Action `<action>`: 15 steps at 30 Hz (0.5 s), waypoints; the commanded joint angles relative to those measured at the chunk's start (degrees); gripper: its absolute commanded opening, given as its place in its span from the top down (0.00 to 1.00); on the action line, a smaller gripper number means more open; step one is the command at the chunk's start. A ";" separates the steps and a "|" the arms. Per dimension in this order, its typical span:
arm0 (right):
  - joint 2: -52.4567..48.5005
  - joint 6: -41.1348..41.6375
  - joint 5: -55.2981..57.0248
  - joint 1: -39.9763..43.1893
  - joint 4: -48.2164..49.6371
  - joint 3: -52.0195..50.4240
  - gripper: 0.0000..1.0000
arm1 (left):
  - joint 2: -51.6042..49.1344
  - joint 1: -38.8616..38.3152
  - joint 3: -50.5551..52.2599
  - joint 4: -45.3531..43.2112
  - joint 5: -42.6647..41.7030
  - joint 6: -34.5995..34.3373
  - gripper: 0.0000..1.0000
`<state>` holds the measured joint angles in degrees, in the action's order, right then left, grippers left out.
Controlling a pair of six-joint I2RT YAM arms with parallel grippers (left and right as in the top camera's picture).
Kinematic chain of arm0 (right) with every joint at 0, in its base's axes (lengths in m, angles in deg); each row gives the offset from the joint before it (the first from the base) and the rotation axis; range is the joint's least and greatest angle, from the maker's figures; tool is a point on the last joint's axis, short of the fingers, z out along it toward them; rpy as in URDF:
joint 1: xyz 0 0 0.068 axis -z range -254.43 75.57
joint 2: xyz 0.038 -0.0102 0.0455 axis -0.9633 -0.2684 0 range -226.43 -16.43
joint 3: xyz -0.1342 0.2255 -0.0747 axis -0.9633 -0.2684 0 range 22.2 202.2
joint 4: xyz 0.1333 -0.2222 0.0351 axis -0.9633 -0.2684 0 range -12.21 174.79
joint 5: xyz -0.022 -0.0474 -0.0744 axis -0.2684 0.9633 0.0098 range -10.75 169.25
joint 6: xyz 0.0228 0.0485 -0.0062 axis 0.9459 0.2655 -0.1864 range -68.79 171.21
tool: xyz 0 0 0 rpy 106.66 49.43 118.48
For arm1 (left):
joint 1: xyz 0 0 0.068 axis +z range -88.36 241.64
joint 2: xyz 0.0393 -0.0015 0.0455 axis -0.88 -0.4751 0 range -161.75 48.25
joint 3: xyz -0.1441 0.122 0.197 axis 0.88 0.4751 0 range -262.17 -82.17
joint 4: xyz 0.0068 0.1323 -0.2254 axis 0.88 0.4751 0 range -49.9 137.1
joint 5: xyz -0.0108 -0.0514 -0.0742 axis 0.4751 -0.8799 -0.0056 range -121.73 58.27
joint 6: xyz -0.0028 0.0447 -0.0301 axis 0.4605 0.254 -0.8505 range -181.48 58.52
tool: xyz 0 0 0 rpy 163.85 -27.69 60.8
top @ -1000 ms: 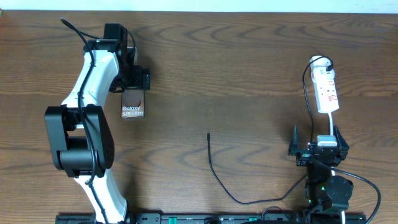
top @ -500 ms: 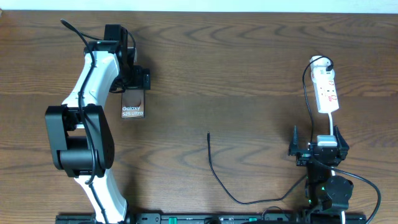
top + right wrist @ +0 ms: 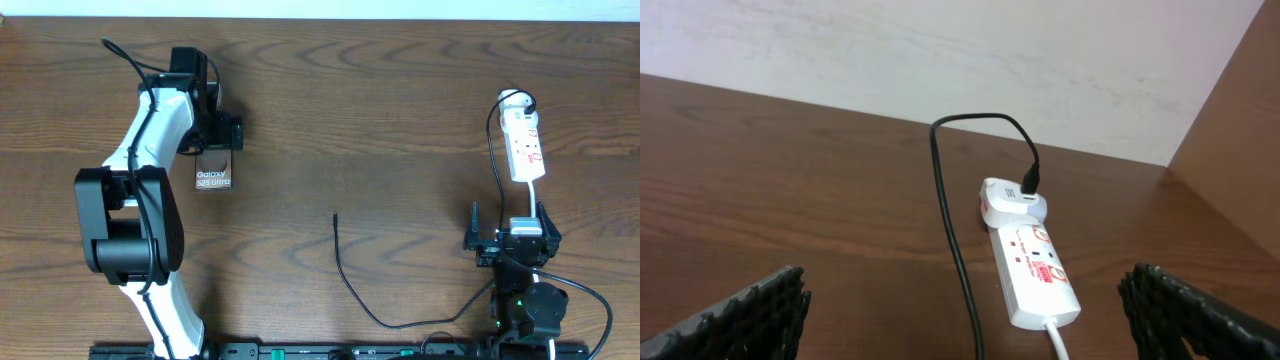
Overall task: Plug charger to phone and switch on socket
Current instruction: 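Lower the left gripper onto the phone and close on it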
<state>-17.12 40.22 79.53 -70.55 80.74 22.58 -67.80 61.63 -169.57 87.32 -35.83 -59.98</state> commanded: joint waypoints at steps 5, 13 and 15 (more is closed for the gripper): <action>0.31 0.63 0.66 -0.59 -0.26 -0.04 0.01 | 0.15 0.26 2.71 -3.21 0.76 -0.31 0.02; 0.31 0.63 0.66 -0.59 -0.24 -0.04 0.01 | 0.15 0.26 2.75 -4.33 0.81 -0.33 0.02; 0.31 0.63 0.68 -0.59 -0.24 -0.04 0.01 | 0.15 0.26 2.80 -4.72 2.23 -1.62 0.02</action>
<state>-17.12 40.25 79.53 -70.55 80.74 22.58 -67.80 61.63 -167.06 83.00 -35.78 -60.00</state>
